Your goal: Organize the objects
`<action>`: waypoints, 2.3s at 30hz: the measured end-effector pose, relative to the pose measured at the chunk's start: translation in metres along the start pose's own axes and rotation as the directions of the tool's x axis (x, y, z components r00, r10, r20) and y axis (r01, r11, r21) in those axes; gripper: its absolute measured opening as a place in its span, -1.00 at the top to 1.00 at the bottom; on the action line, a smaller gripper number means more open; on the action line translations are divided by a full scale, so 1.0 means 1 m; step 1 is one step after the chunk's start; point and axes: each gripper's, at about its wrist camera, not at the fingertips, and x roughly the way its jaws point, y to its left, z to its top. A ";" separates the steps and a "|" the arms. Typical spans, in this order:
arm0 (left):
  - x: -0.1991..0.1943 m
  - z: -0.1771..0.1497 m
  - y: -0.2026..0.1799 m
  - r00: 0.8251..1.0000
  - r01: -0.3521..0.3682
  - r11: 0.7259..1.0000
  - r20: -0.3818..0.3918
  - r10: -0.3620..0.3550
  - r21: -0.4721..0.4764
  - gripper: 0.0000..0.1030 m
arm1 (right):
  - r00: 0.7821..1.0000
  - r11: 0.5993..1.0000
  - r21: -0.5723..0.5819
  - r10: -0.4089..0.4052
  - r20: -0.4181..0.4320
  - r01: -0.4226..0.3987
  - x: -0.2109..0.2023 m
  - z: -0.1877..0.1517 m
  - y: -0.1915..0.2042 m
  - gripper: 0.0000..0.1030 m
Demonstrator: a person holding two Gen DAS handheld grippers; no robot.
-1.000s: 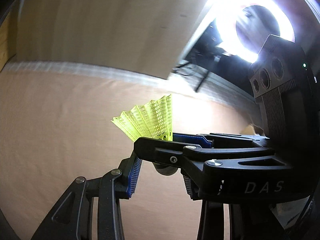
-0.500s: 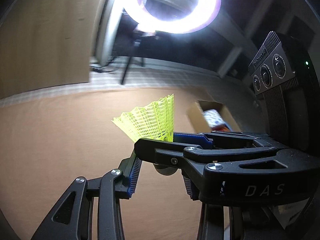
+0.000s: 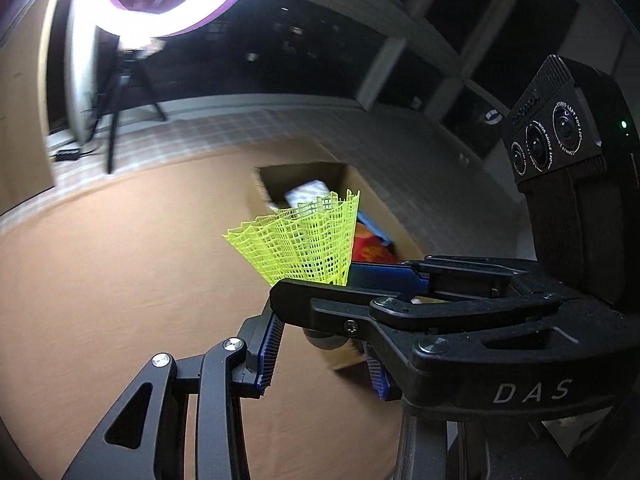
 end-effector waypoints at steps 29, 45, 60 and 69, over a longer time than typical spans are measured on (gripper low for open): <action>0.094 0.023 -0.066 0.991 -0.027 0.998 -0.128 0.035 0.061 -0.49 | 0.987 0.975 0.165 -0.154 0.033 0.147 -0.048 -0.014 -0.125 -0.27; 0.037 0.015 -0.024 0.988 -0.132 0.991 -0.075 0.132 0.009 -0.49 | 0.978 0.977 0.108 -0.192 0.081 0.183 -0.054 -0.014 -0.087 -0.28; -0.069 -0.011 0.035 0.967 -0.254 0.964 0.005 0.255 -0.081 -0.65 | 0.973 0.982 -0.016 -0.187 0.132 0.191 -0.041 -0.018 0.002 -0.41; -0.126 -0.046 0.082 0.925 -0.372 0.911 0.010 0.379 -0.177 -0.69 | 0.979 0.984 -0.067 -0.152 0.134 0.162 -0.022 -0.028 0.053 -0.47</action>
